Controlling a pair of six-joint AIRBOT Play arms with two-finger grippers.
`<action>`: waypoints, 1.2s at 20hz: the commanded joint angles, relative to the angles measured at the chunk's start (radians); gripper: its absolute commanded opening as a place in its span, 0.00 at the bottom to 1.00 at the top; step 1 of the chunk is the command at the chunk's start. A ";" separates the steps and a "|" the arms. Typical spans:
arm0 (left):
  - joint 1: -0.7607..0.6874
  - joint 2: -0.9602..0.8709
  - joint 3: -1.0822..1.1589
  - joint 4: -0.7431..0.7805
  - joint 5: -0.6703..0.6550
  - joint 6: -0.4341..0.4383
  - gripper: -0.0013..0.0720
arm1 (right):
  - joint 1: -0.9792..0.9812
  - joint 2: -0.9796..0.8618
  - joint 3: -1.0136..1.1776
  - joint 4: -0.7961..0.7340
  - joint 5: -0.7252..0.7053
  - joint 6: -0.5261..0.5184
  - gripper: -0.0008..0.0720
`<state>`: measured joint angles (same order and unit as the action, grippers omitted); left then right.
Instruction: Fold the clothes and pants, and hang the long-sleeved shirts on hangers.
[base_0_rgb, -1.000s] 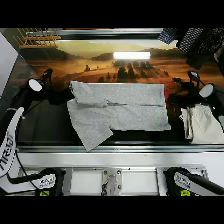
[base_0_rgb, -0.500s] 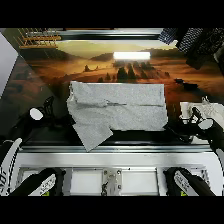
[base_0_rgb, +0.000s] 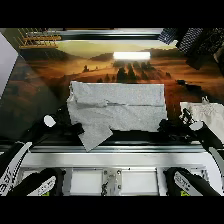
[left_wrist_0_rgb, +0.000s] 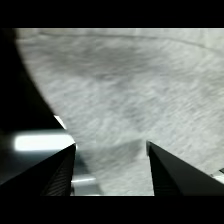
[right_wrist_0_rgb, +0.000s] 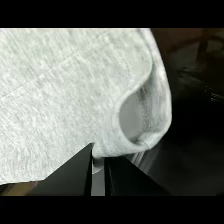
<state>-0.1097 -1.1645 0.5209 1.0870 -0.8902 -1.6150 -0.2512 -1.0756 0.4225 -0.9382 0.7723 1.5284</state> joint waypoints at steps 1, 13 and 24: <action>-0.066 -0.053 -0.006 -0.071 0.036 -0.010 0.67 | 0.016 -0.007 -0.002 0.008 -0.007 -0.026 0.12; -0.030 0.371 0.044 0.089 -0.535 -0.037 0.02 | 0.014 0.134 0.193 -0.410 0.597 -0.035 0.03; 0.002 0.057 0.447 0.100 -0.487 0.049 0.03 | 0.083 -0.107 0.544 -0.421 0.631 0.005 0.03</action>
<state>-0.1352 -0.9764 0.8322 1.1824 -1.3899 -1.6207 -0.2031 -1.0882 0.8497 -1.3518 1.4078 1.5257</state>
